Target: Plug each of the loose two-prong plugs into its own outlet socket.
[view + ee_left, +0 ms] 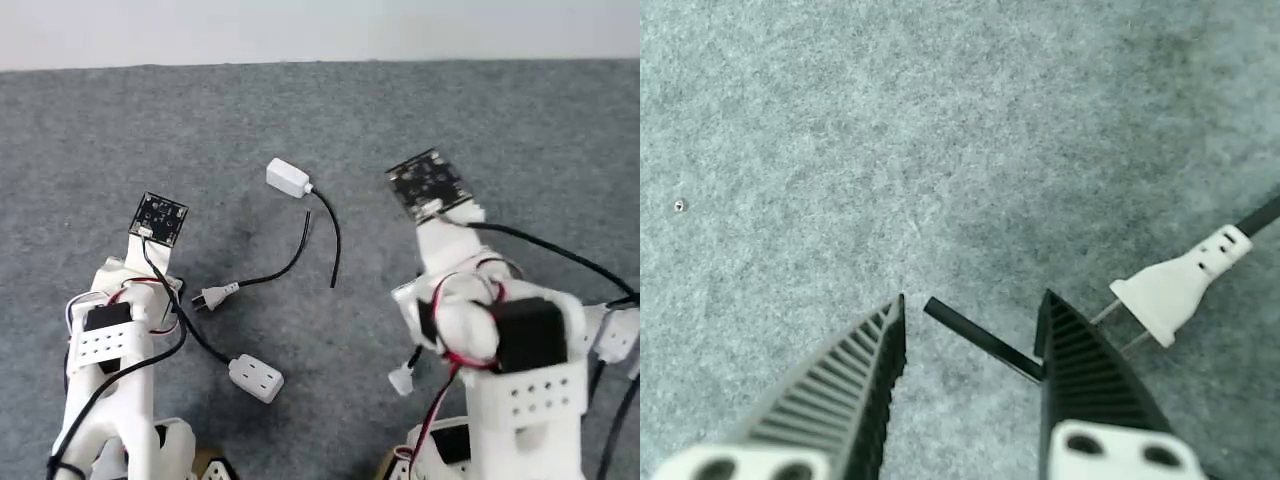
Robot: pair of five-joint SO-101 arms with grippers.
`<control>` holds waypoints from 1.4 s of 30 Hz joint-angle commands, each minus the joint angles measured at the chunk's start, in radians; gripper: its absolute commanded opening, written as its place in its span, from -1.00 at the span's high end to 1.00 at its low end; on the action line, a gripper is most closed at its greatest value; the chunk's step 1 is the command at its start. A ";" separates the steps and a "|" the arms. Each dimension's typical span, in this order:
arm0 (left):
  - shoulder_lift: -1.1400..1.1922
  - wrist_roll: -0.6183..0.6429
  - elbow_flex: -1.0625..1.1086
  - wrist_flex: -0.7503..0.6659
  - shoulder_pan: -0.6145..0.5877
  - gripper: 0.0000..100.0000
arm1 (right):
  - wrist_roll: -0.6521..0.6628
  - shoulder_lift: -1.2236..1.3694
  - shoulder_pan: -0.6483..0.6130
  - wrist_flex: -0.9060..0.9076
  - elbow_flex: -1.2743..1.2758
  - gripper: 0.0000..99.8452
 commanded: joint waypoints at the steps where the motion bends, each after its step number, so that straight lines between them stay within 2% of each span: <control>1: -0.023 -0.011 -0.010 0.006 0.002 0.59 | 0.069 0.107 0.090 -0.013 -0.063 0.98; 4: -0.023 -0.011 -0.010 0.006 0.002 0.59 | 0.149 0.300 0.163 -0.077 -0.068 0.98; 10: -0.023 -0.011 -0.010 0.006 0.002 0.59 | 0.292 0.664 0.240 -0.386 -0.071 0.98; 13: -0.023 -0.011 -0.010 0.006 0.002 0.59 | 0.298 0.786 0.265 -0.501 -0.129 0.98; 16: -0.023 -0.011 -0.010 0.006 0.002 0.59 | 0.284 0.881 0.303 -0.539 -0.238 0.98; 20: -0.023 -0.011 -0.010 0.006 0.002 0.59 | 0.203 0.992 0.355 -0.513 -0.414 0.89; 24: -0.023 -0.011 -0.010 0.006 0.002 0.59 | 0.121 1.075 0.357 -0.415 -0.598 0.54; 26: -0.023 -0.011 -0.010 0.006 0.002 0.59 | 0.060 1.102 0.351 -0.369 -0.687 0.44; 29: -0.023 -0.011 -0.010 0.006 0.002 0.59 | -0.068 1.118 0.343 -0.283 -0.804 0.54; 33: -0.023 -0.011 -0.010 0.006 0.002 0.59 | -0.342 1.115 0.363 -0.124 -0.907 0.80; 37: -0.023 -0.011 -0.010 0.006 0.002 0.59 | -0.491 1.124 0.332 0.036 -0.881 0.71; 39: -0.023 -0.012 -0.010 0.006 0.002 0.59 | -0.522 1.106 0.321 0.039 -0.792 0.65; 42: -0.023 -0.037 -0.010 0.009 0.002 0.59 | -0.546 1.049 0.289 -0.012 -0.621 0.69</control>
